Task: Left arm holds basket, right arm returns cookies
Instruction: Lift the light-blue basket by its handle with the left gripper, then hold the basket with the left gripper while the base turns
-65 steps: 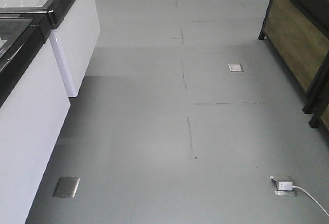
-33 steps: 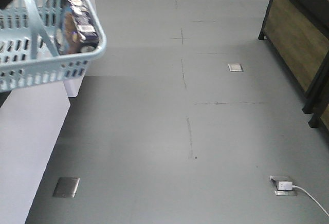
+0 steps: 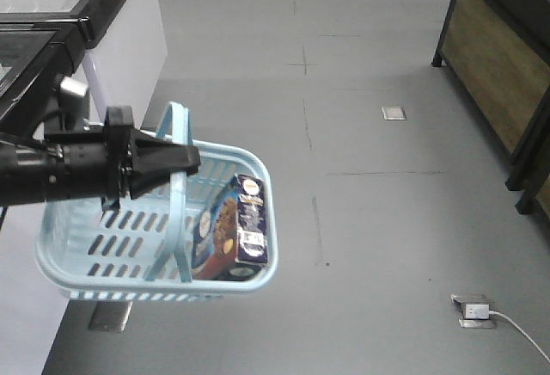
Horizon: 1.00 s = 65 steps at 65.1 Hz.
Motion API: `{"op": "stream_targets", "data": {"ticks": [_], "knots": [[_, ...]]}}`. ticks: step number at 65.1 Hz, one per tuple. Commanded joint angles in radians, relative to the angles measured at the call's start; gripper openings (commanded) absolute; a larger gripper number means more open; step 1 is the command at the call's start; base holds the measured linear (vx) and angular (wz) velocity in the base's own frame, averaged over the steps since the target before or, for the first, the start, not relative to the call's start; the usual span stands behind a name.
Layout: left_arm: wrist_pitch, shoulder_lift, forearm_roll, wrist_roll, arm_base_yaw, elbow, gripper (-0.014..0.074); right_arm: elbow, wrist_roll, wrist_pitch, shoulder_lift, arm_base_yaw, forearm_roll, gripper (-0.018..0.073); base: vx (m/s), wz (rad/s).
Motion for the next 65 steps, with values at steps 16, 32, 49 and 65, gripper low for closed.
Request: {"op": "stream_targets", "data": {"ticks": [16,32,49,65], "knots": [[0.053,-0.059,-0.148,0.062,-0.172,0.067,-0.0004,0.018,-0.003,-0.073,-0.014,-0.003,-0.011,-0.0006,0.00,0.00],[0.016,-0.073,-0.148,0.057,-0.282,0.067,-0.0004,0.018,-0.003,-0.073,-0.014,-0.003,-0.011,-0.0006,0.00,0.00],[-0.065,-0.083,-0.148,0.024,-0.364,0.067,-0.0004,0.018,-0.003,-0.073,-0.014,-0.003,-0.011,-0.0006,0.00,0.00],[-0.093,-0.106,-0.148,0.006,-0.383,0.066,-0.0004,0.018,-0.003,-0.073,-0.014,-0.003,-0.011,-0.0006,0.00,0.00]]}}
